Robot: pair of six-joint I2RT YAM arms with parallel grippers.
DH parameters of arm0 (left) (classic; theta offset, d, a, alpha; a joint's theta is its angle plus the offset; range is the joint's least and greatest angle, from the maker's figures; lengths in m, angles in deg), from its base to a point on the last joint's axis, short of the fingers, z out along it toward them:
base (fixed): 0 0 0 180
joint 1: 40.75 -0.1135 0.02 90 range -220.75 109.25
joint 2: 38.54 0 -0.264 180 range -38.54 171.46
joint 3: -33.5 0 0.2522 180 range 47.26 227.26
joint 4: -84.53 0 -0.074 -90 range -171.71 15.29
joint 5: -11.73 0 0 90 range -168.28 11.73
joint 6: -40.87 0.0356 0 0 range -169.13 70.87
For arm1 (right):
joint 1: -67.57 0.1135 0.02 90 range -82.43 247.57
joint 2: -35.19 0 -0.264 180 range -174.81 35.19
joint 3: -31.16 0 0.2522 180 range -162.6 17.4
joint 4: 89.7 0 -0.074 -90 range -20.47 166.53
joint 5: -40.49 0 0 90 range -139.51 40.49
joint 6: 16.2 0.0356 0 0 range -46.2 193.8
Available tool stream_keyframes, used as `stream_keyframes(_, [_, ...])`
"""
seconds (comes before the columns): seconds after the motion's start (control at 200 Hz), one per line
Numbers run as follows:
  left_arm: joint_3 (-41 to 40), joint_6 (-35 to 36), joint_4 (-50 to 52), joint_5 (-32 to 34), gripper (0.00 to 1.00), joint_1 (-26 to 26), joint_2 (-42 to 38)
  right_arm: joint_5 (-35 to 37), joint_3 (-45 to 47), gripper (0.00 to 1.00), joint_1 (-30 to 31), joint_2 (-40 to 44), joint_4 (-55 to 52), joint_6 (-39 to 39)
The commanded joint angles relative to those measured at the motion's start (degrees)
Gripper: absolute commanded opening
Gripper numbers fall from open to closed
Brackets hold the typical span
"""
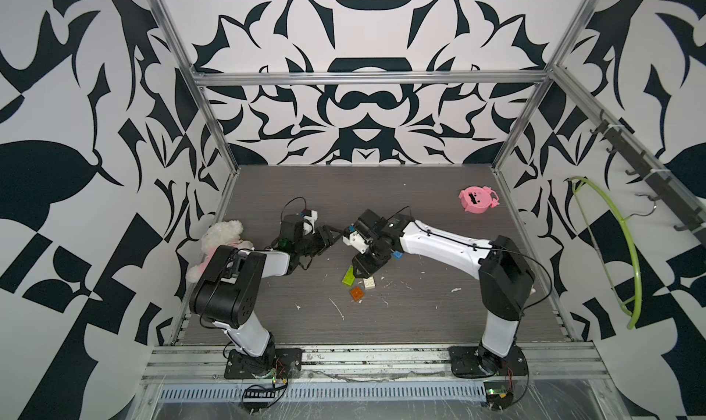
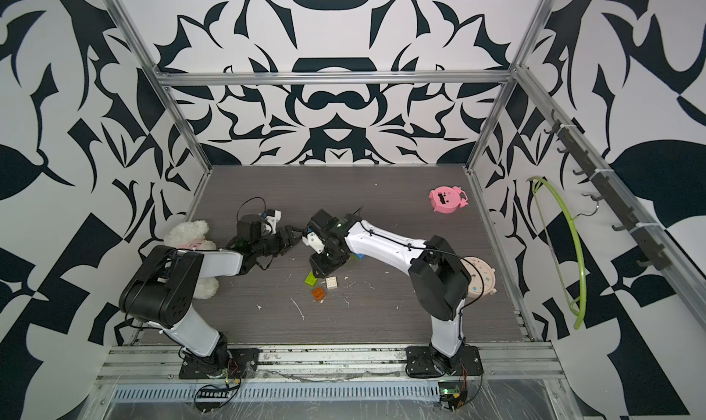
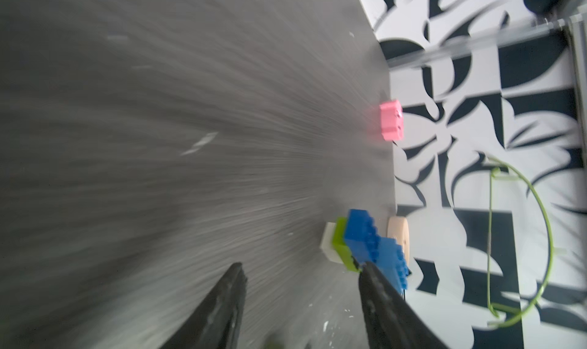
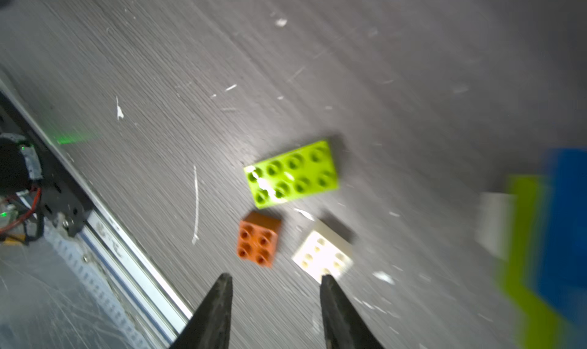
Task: Assemble a heart with lego
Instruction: Pick up the lego brick from the center of the board.
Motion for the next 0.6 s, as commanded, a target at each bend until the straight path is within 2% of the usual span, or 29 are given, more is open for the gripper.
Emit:
stream_keyframes(0.0, [-4.01,-3.05,-3.94,2.77,0.60,-2.26,-3.20,2.26,0.31,0.49,0.82,-1.39,7.05,11.39])
stream_keyframes(0.315, [-5.75,0.51,0.41,4.56,0.60,-2.46,-8.90,6.57,-0.85,0.61,1.86,-5.60,6.02,14.78])
stream_keyframes(0.595, [-5.67,1.45,1.17,4.13,0.60,-2.48,-8.72,5.71,-6.55,0.63,2.69,-9.94,5.63,14.74])
